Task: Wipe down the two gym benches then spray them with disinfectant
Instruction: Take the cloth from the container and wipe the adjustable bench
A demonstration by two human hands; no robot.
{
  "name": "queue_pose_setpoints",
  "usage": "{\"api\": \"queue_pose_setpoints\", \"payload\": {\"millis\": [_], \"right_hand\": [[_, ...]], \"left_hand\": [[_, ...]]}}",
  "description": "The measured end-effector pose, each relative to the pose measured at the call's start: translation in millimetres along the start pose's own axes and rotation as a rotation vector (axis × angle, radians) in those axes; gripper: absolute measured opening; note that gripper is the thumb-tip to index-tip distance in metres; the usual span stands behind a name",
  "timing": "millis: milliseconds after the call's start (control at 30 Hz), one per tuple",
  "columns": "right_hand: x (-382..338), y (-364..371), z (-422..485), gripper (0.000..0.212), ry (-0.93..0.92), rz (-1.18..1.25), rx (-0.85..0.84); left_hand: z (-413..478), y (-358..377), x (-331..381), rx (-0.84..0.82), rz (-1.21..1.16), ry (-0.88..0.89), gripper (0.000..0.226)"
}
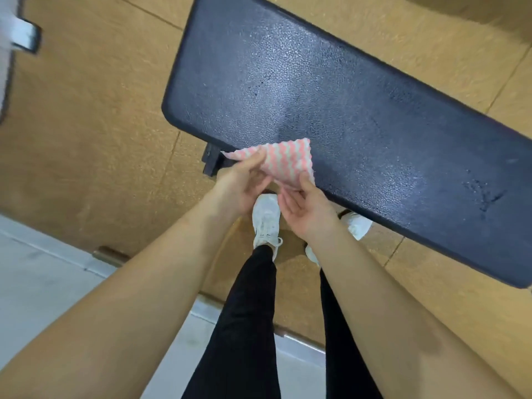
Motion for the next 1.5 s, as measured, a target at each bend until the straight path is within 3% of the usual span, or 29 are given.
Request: {"api": "queue_pose_setpoints", "payload": {"millis": [67,133,233,333,400,500,633,733,867,967,1100,1233,1367,1500], "right_hand": [[7,15,-1,0.028,0.014,-0.16,-0.037],[13,21,-2,0.037,-0.081,-0.439,0.051],[13,7,-9,0.033,-0.659,-1.018,0.373],[1,-19,-11,0.041,-1.189,-1.414,0.406],[-11,-34,-3,0.051,-1.296,-1.641,0.398],[-18,-44,4,0.059,-1.306,-1.876,0.418],[-19,-49,5,0.064,-1.324,-1.959,0.387],[-24,-58,7,0.063,-1.325,-1.957,0.307],[-34,-68,6,0.061,-1.356,-1.945,0.137],[-46,-78,4,0.059,-1.371,-1.921,0.153],[-65,-96,5,0.059,-1.328,-1.863,0.252],[-67,-114,3,0.06,-1.284,-1.882,0.263],[-64,-126,-5,0.06,-1.25,-1.837,0.245],[-63,-145,-8,0.057,-1.253,-1.762,0.269]], "left_hand": [[1,-9,9,0.061,0.049,0.045,0.036],[4,-15,18,0.121,0.036,0.098,0.039],[7,-18,33,0.219,-0.08,0.156,0.031],[7,-14,42,0.274,-0.168,0.207,0.033],[12,-13,46,0.325,-0.216,0.262,0.037],[25,-14,52,0.39,-0.246,0.378,0.04],[34,-22,63,0.52,-0.044,0.69,0.058],[43,-24,72,0.57,0.466,0.979,0.067],[47,-12,84,0.711,1.157,0.957,0.06],[49,10,92,0.463,1.567,1.056,0.061],[58,44,109,0.238,1.9,1.276,0.06],[53,74,92,0.11,2.004,1.297,0.061],[34,88,24,0.004,2.085,1.326,0.063],[16,96,-42,-0.217,2.094,1.324,0.063]]}}
Point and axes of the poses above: each hand's wrist, its own z-axis towards the middle knuckle, its own y-axis out of the palm, x = y × z, the point moved 1 cm from there along z, towards the middle knuckle, and after that the axes turned 5 degrees about -z, right-handed, at the moved point
